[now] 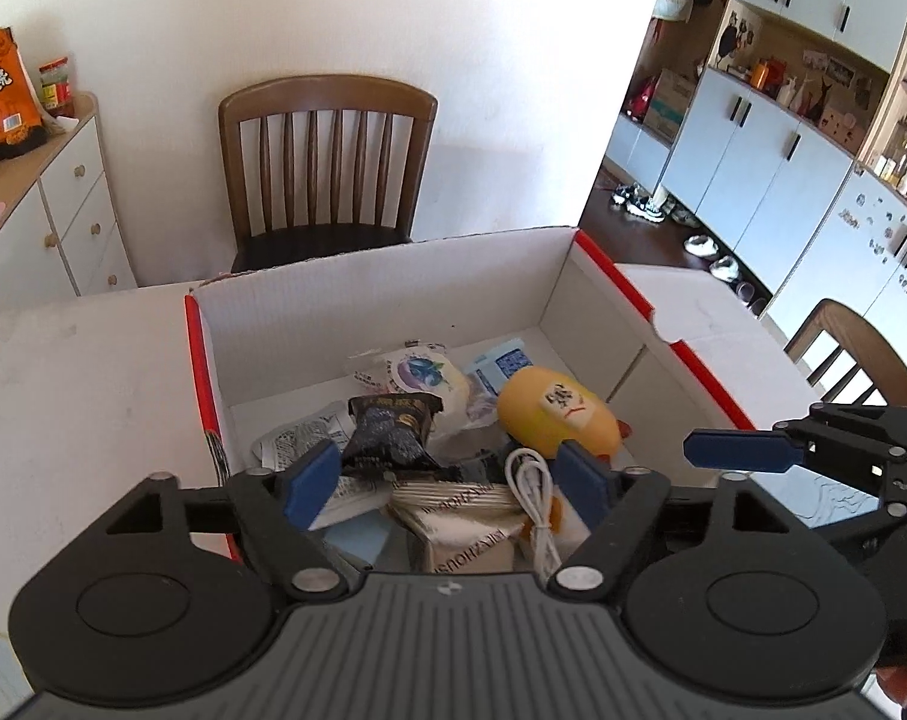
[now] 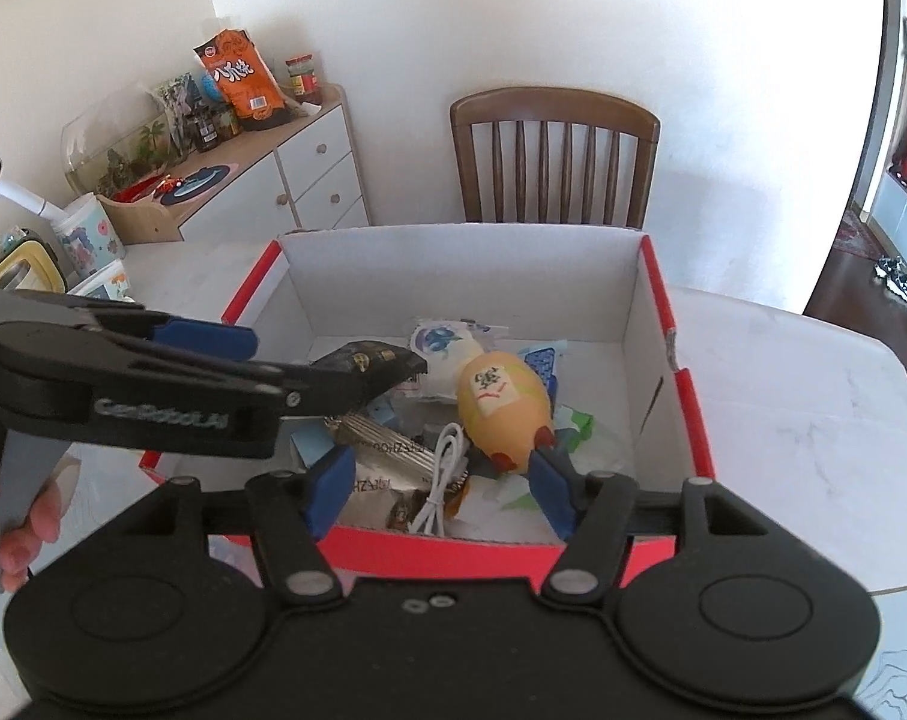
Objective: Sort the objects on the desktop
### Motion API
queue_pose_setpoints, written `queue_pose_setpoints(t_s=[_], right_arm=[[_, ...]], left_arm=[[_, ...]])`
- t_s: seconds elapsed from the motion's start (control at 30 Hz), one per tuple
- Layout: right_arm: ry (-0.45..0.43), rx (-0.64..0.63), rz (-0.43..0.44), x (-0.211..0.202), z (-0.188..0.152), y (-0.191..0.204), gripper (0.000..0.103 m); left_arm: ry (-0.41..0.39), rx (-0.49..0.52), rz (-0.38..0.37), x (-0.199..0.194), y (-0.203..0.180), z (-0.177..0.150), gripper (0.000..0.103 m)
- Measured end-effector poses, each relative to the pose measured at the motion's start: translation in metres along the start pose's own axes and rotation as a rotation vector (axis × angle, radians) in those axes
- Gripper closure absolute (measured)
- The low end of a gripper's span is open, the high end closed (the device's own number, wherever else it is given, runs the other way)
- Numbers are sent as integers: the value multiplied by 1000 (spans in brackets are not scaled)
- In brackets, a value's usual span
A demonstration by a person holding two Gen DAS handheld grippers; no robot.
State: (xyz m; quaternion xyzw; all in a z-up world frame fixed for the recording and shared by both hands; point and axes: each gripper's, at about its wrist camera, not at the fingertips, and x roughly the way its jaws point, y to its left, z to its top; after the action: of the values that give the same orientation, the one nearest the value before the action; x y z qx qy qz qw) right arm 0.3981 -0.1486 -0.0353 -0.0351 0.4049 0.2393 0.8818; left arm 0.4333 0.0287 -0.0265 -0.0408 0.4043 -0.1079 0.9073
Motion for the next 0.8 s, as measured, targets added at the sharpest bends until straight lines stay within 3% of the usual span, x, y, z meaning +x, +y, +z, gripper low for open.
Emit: queue_pose_setpoints(t_s=[0.27, 0.6, 0.8], right_arm=[[-25, 4, -5, -14, -7, -8, 31], [-55, -29, 5, -37, -17, -10, 26], [-68, -25, 6, -54, -26, -15, 24]], left_arm=[[-23, 32, 8, -22, -13, -11, 21], [-49, 3, -4, -46, -18, -21, 21], [-77, 25, 53, -59, -25, -29, 16]])
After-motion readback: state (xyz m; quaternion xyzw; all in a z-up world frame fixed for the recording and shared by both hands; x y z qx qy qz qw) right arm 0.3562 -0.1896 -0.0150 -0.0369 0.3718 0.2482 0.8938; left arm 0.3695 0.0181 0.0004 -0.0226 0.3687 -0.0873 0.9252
